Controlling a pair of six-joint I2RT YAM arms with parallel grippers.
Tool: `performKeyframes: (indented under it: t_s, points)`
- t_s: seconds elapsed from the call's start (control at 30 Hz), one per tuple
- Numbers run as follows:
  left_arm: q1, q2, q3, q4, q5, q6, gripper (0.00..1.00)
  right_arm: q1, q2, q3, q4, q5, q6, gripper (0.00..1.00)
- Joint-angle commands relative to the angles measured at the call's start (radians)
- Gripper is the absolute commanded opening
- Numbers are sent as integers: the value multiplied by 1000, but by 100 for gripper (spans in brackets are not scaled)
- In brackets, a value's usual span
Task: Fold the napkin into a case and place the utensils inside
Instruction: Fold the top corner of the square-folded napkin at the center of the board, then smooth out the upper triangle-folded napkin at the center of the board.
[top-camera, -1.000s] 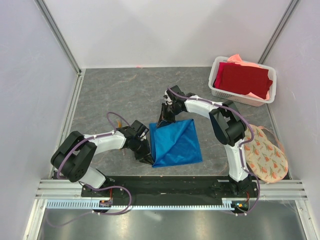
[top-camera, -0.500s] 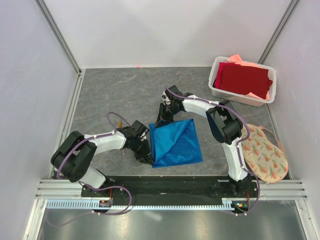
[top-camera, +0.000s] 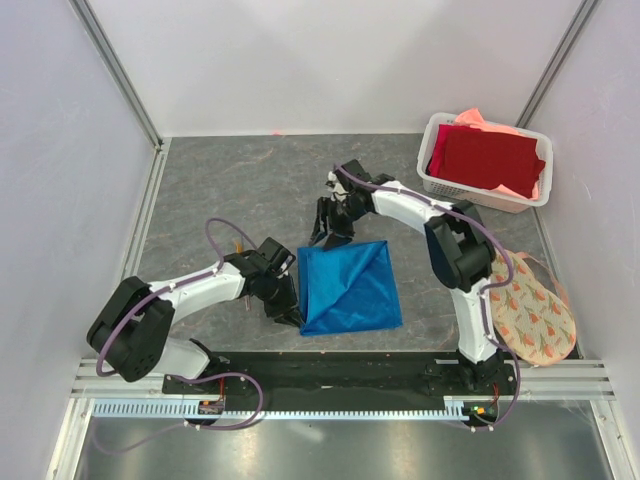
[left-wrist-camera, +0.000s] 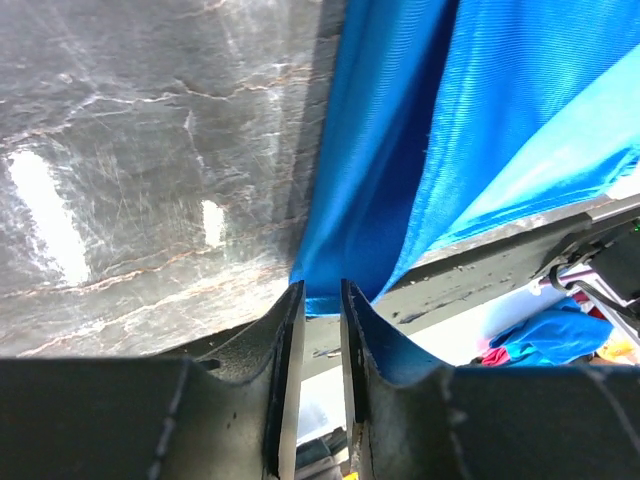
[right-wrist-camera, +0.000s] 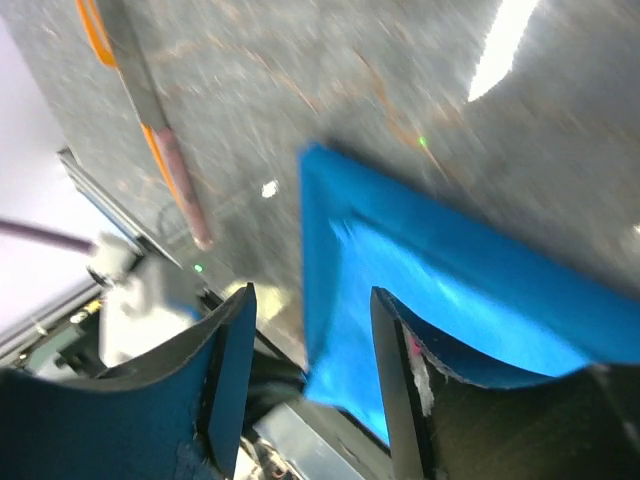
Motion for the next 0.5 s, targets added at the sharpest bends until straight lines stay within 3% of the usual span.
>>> performKeyframes:
  t_s: [0.0, 0.2, 0.47]
  points:
    - [-4, -9, 44, -31, -14, 22, 25, -69, -207, -114, -123, 73, -107, 58]
    - [-4, 7, 49, -26, -7, 22, 21, -162, -413, -338, -149, 170, -183, 54]
    - [-6, 18, 41, -17, 4, 22, 18, -183, -445, -487, -111, 245, -200, 41]
